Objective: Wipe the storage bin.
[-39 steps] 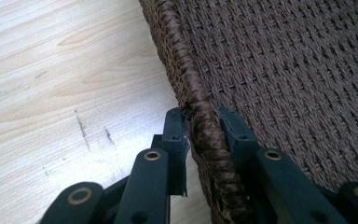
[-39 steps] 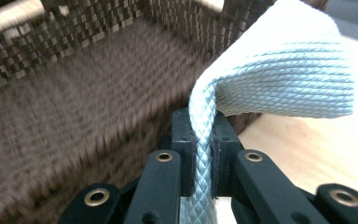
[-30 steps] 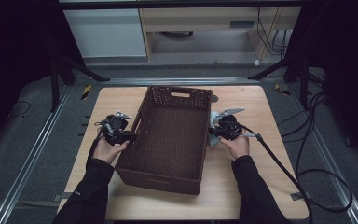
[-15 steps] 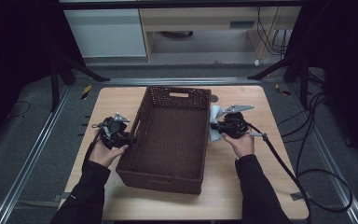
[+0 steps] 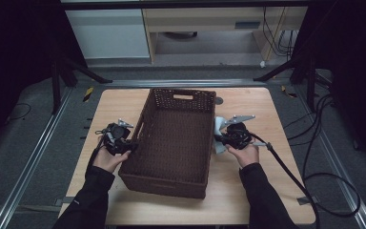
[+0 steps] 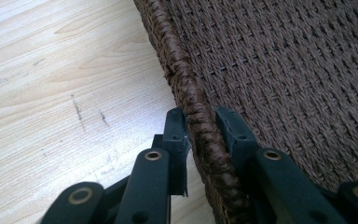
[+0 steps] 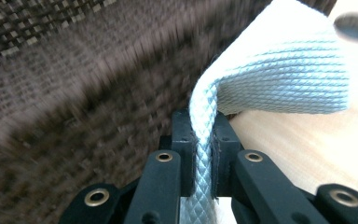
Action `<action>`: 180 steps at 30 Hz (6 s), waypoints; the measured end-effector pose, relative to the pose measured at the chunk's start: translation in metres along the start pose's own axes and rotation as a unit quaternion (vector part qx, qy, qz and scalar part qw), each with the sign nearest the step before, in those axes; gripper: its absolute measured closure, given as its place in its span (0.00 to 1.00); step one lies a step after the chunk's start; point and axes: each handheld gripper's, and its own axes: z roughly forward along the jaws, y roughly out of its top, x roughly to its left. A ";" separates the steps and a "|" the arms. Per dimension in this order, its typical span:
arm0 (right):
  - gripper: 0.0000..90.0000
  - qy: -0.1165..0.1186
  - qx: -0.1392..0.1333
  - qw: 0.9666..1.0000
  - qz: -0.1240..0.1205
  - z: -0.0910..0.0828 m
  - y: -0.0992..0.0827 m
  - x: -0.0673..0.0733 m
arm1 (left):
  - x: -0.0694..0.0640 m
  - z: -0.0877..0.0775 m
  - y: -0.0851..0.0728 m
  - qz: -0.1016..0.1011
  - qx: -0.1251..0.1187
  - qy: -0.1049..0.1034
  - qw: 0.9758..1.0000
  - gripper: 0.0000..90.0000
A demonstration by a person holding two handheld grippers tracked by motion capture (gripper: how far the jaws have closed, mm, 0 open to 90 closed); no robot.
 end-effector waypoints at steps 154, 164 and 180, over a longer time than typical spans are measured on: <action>0.93 0.034 0.054 0.998 -0.004 -0.023 -0.047 0.065 | 0.009 0.017 0.020 -0.008 -0.006 -0.004 1.000 0.81; 0.93 0.045 -0.015 0.999 -0.001 -0.058 -0.035 0.070 | 0.010 0.017 0.020 -0.008 -0.005 -0.005 1.000 0.81; 0.93 0.026 0.039 0.998 -0.043 -0.042 -0.046 0.088 | 0.010 0.017 0.019 -0.006 -0.004 -0.004 1.000 0.80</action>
